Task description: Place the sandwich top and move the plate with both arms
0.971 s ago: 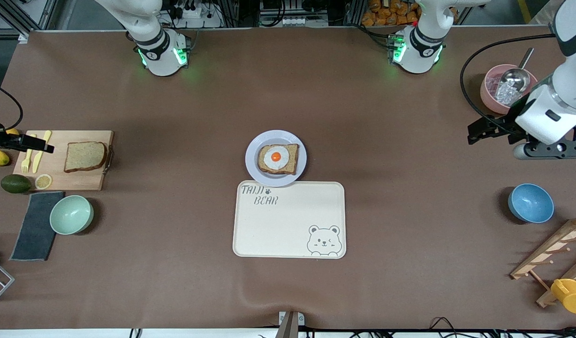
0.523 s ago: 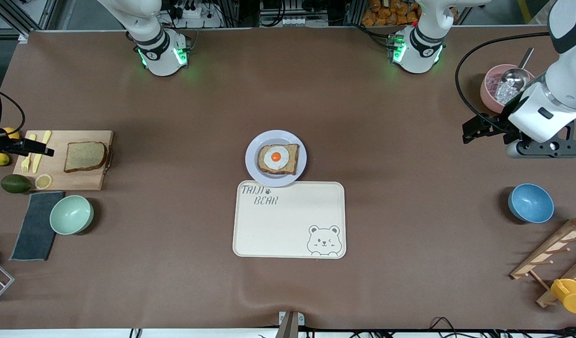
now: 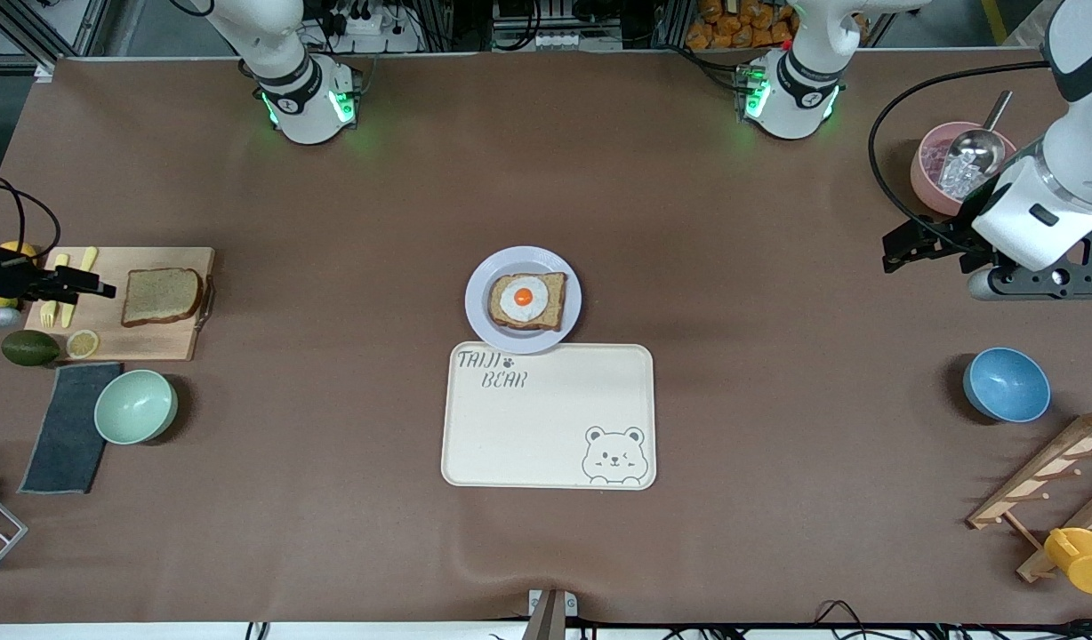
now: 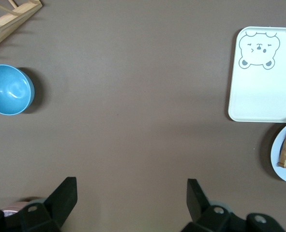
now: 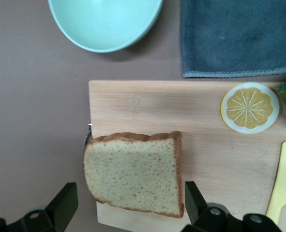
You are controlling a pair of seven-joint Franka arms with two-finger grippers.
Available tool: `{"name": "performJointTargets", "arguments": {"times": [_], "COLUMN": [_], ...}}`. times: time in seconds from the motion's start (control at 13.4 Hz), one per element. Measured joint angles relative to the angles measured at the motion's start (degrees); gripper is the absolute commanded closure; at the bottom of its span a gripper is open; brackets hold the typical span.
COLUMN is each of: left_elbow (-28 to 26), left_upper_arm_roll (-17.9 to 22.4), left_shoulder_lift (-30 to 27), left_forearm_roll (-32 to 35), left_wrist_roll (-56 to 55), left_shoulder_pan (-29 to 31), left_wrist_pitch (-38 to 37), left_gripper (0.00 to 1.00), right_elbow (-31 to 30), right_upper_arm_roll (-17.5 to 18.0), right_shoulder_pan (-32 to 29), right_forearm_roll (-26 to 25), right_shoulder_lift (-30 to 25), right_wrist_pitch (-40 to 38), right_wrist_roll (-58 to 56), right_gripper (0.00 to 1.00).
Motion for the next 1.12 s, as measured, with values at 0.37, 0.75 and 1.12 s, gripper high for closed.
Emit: {"name": "performJointTargets", "arguments": {"times": [0.37, 0.75, 1.12], "left_elbow": [0.0, 0.0, 0.0], "left_upper_arm_roll": [0.0, 0.0, 0.0], "left_shoulder_lift": [0.0, 0.03, 0.03], "left_forearm_roll": [0.0, 0.0, 0.0], "left_wrist_roll": [0.0, 0.0, 0.0], "left_shoulder_pan": [0.0, 0.0, 0.0], "left_wrist_pitch": [-0.02, -0.18, -0.65], "left_gripper": [0.0, 0.0, 0.0], "right_elbow": [-0.01, -0.21, -0.57], "right_upper_arm_roll": [0.0, 0.04, 0.07], "right_shoulder_pan": [-1.48, -2.46, -2.47], "right_forearm_roll": [2.6, 3.22, 3.27], "right_shoulder_lift": [3.21, 5.43, 6.08], "right_wrist_pitch": [2.77, 4.93, 5.85], "right_wrist_roll": [-4.89, -6.23, -7.48], "right_gripper": [0.27, 0.28, 0.37]}}
